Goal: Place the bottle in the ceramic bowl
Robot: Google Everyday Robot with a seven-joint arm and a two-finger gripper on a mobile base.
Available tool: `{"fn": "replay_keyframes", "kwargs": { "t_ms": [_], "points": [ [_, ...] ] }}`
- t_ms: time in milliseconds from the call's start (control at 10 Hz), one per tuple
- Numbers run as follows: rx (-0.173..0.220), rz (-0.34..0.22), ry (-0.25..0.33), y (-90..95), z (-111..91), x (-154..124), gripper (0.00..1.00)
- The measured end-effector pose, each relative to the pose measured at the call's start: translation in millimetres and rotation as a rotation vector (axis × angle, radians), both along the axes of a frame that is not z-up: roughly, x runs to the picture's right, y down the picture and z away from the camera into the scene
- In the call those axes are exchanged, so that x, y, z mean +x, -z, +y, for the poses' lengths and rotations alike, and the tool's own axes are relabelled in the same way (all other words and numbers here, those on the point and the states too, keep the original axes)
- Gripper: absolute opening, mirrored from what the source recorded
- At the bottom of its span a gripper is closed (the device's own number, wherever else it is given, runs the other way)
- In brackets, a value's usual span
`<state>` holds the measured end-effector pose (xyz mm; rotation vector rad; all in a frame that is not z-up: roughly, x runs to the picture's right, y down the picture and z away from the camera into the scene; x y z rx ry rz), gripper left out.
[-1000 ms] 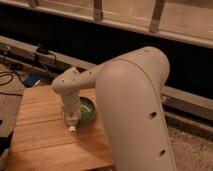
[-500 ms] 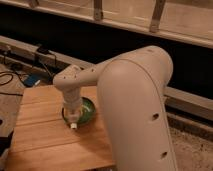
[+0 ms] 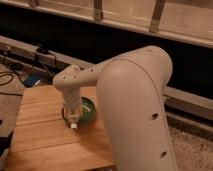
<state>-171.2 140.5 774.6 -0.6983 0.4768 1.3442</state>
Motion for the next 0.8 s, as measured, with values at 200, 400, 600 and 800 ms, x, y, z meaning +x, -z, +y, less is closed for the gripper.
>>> {"fn": "replay_keyframes", "kwargs": {
  "t_ms": [200, 400, 600, 800],
  "points": [
    [0.000, 0.000, 0.000, 0.0, 0.0, -0.2, 0.80],
    [0.000, 0.000, 0.000, 0.0, -0.1, 0.0, 0.80],
    [0.000, 0.000, 0.000, -0.2, 0.2, 0.1, 0.80],
    [0.000, 0.001, -0.001, -0.3, 0.0, 0.4, 0.80]
  ]
}}
